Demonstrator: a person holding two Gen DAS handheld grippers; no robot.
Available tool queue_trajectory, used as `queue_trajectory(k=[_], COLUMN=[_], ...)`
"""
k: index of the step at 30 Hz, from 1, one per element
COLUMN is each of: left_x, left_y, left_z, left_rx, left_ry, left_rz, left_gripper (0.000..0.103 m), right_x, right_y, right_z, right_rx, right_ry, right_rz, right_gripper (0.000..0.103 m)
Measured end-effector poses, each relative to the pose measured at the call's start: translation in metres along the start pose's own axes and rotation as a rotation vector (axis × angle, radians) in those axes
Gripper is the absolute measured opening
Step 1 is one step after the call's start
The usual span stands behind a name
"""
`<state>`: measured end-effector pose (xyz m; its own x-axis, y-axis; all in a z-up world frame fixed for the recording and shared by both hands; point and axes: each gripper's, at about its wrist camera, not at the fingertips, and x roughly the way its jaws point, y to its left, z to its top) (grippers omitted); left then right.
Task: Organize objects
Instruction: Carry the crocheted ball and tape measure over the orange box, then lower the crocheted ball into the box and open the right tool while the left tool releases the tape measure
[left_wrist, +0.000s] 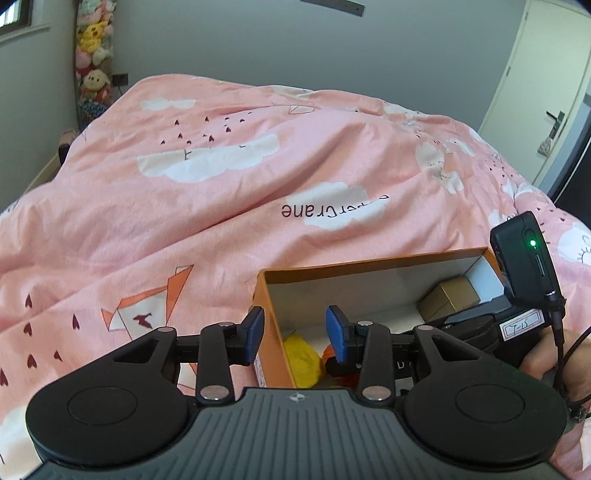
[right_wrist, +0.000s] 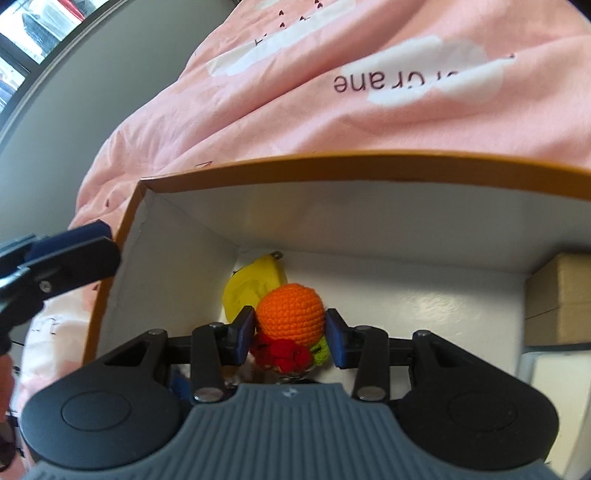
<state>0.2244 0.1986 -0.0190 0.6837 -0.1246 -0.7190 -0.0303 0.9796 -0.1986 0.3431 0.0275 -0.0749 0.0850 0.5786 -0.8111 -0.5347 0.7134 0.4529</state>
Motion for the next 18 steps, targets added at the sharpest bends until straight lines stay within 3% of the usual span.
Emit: queue_trajectory(k=[9, 14, 18], left_x=[0.000, 0.001, 0.003], left_y=[0.011, 0.015, 0.017], left_z=[-0.002, -0.002, -0.004], left_rx=[-0.047, -0.068, -0.092], left_ry=[-0.004, -0.002, 0.006], left_rz=[-0.010, -0.013, -0.013], left_gripper=[0.044, 0.044, 0.044], right_x=[0.010, -0.003, -0.002], right_y=[0.000, 0.003, 0.011], right_z=[0.003, 0.002, -0.002], right_rx=[0.049, -0.001, -0.088], right_ry=[0.041, 0.002, 0.024], right_rz=[0.103, 0.053, -0.022], right_gripper=[0.043, 0.043, 0.044])
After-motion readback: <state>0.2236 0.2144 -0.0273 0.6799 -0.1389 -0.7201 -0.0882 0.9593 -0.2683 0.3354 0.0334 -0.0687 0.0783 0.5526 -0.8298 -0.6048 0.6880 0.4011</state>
